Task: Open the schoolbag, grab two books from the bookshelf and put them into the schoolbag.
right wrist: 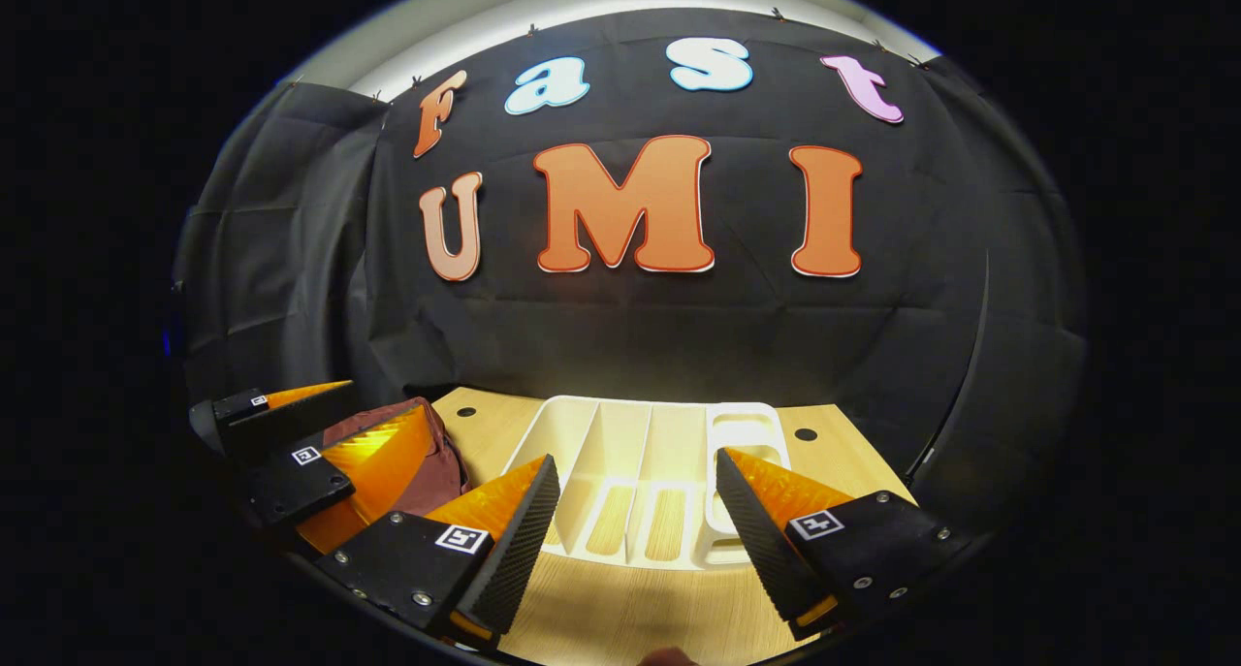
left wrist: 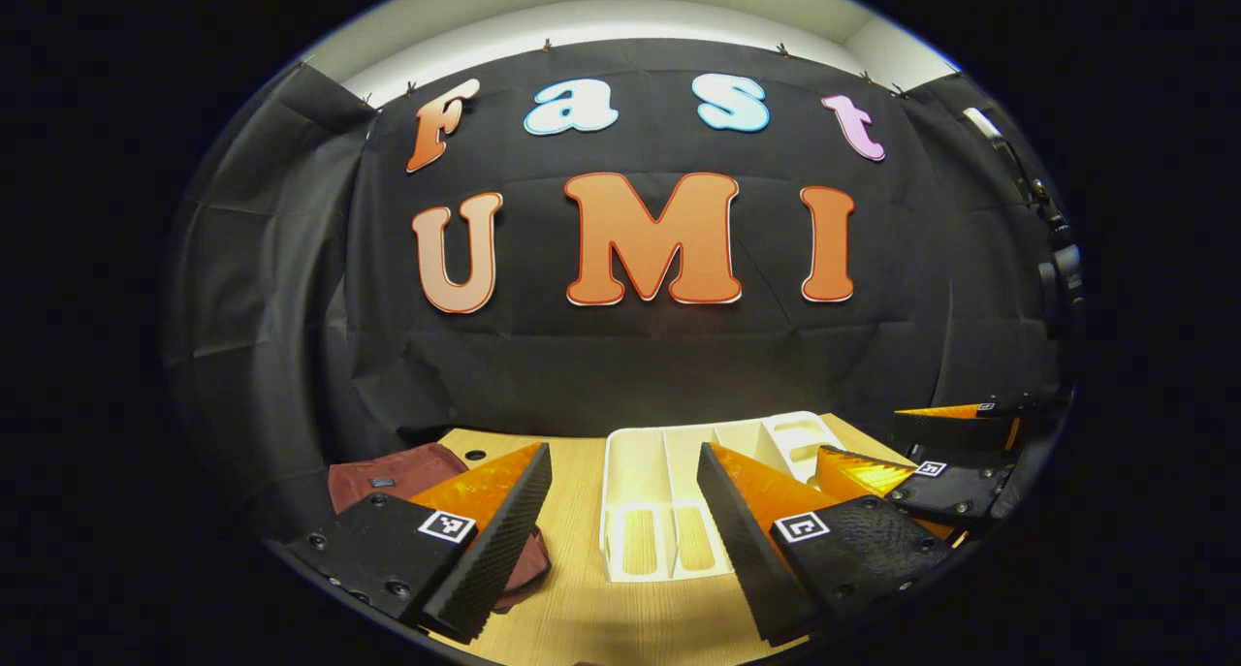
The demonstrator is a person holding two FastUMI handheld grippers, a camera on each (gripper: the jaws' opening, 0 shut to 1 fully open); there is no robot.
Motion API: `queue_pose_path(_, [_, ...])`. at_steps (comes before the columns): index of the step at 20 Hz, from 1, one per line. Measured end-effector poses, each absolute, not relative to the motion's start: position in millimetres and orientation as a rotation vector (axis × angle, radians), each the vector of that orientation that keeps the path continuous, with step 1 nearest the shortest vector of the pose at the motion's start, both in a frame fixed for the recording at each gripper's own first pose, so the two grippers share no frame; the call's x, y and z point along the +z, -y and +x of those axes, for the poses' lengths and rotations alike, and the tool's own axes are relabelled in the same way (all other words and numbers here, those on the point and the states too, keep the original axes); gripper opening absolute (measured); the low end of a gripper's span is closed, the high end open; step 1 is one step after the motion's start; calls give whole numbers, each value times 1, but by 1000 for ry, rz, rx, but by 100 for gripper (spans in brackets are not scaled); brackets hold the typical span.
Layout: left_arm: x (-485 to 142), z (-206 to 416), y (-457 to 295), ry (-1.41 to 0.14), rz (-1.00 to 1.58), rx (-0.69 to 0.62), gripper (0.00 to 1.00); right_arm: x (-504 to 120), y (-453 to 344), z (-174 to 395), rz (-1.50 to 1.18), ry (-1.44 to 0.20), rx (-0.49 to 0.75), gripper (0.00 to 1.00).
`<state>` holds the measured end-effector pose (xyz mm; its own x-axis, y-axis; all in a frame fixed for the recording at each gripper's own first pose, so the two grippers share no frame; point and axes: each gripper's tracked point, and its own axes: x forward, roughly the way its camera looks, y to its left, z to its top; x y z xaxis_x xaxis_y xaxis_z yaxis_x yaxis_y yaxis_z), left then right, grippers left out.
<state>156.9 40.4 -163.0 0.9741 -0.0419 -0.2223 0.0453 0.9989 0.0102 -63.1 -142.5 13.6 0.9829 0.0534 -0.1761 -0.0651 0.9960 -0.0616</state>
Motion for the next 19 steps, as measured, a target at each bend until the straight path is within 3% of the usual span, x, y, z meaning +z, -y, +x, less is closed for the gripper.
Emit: queue_pose_path(19, [-164, 157, -44, -245, 19, -22, 96, 10, 142, -55, -74, -184, 54, 97])
